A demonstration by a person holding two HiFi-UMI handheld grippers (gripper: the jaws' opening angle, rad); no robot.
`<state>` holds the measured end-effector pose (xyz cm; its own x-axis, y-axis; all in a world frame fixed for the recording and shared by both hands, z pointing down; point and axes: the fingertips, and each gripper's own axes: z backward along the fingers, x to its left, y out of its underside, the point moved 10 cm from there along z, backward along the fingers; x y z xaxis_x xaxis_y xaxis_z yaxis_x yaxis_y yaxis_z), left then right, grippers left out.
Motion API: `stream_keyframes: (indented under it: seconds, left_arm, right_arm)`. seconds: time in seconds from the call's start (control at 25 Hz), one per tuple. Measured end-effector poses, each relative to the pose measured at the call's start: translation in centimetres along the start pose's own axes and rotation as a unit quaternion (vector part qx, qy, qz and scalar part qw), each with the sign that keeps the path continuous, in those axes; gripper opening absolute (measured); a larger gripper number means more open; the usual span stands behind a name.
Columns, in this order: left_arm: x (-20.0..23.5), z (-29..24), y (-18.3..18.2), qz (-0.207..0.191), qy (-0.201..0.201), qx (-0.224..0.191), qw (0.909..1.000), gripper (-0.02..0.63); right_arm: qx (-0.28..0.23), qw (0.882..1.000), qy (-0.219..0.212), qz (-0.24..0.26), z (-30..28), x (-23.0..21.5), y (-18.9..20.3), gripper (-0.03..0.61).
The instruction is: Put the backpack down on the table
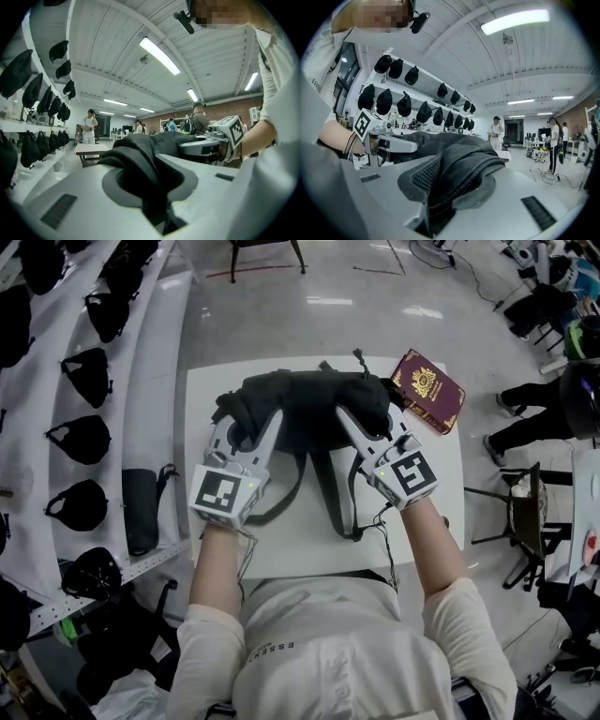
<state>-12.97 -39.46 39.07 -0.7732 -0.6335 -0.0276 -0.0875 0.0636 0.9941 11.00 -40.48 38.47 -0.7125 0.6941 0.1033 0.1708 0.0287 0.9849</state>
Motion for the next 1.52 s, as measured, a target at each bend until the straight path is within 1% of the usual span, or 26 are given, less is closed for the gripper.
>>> stream_keyframes:
  seconds: [0.24,0.44,0.64,0.92,1.16,1.36,1.52]
  left_arm:
    - [-1.4,1.7,1.8,0.019,0.002,0.013,0.9997,0.080]
    - [-3.1,2.9,2.8,0.016,0.003,0.011,0.9998,0.080]
    - [-4.8,4.3,3.8,0.035,-0.002,0.011,0.9993,0.083]
    - [-7.7,6.8,5.1,0.058,-0.013,0.023,0.9980,0.087]
    - [-10.4,9.4,7.2,0.040,-0.006,0.017,0.9990,0.091]
    - [-11.9,11.0,9.0,0.041,-0.007,0.015,0.9990,0.094]
    - [-12.6,11.9,10.2,0.039,0.002,0.024,0.9989,0.095]
  right_arm:
    - [-0.022,0.999,-0.017,-0.017,1.5,1.7,1.9,0.095]
    - [-0.020,0.999,-0.019,-0.041,3.1,2.6,3.2,0.097]
    - [-0.016,0.998,-0.025,-0.049,4.7,3.7,4.1,0.097]
    - [-0.005,0.996,-0.037,-0.087,7.4,5.5,5.5,0.098]
    - [0.010,0.993,-0.046,-0.110,9.9,7.6,7.2,0.104]
    - [0.022,0.992,-0.048,-0.118,11.3,9.1,8.6,0.107]
    - [0.025,0.990,-0.044,-0.132,12.2,10.3,10.0,0.111]
